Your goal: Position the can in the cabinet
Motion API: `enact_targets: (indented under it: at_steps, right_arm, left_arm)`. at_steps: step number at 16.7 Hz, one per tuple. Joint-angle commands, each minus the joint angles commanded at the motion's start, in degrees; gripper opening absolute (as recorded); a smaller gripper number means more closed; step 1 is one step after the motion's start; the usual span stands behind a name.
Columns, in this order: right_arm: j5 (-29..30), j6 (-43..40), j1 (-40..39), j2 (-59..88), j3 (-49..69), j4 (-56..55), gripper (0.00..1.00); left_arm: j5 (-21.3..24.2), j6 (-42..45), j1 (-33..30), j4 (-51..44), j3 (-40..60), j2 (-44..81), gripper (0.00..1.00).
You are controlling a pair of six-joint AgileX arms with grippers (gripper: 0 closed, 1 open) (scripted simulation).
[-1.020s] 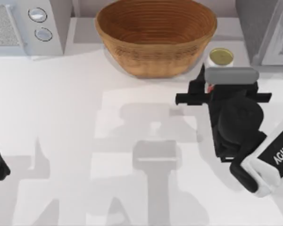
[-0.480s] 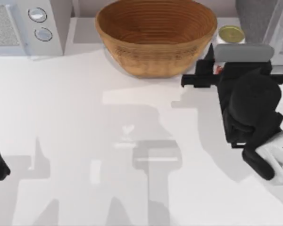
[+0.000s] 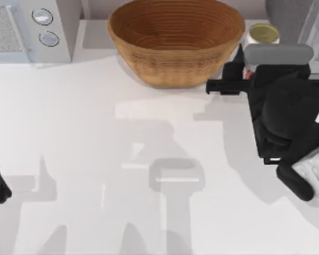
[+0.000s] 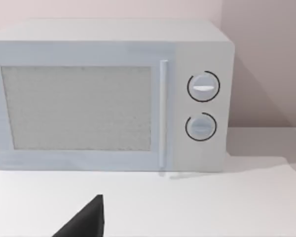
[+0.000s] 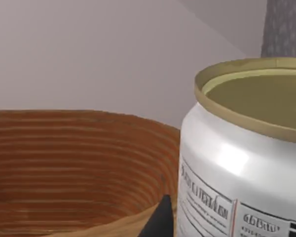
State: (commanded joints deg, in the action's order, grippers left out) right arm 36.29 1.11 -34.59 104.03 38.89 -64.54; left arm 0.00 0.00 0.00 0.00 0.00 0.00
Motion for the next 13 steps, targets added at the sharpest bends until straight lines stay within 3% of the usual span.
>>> enact_targets:
  at_steps: [6, 13]
  right_arm:
    - [-1.1, -1.0, 5.7, -11.0, -2.2, 4.8, 0.00]
    - [-11.0, -1.5, 14.4, -38.1, -12.4, 22.1, 0.00]
  left_arm:
    - [0.0, 0.0, 0.0, 0.0, 0.0, 0.0, 1.00]
    - [0.0, 0.0, 0.0, 0.0, 0.0, 0.0, 1.00]
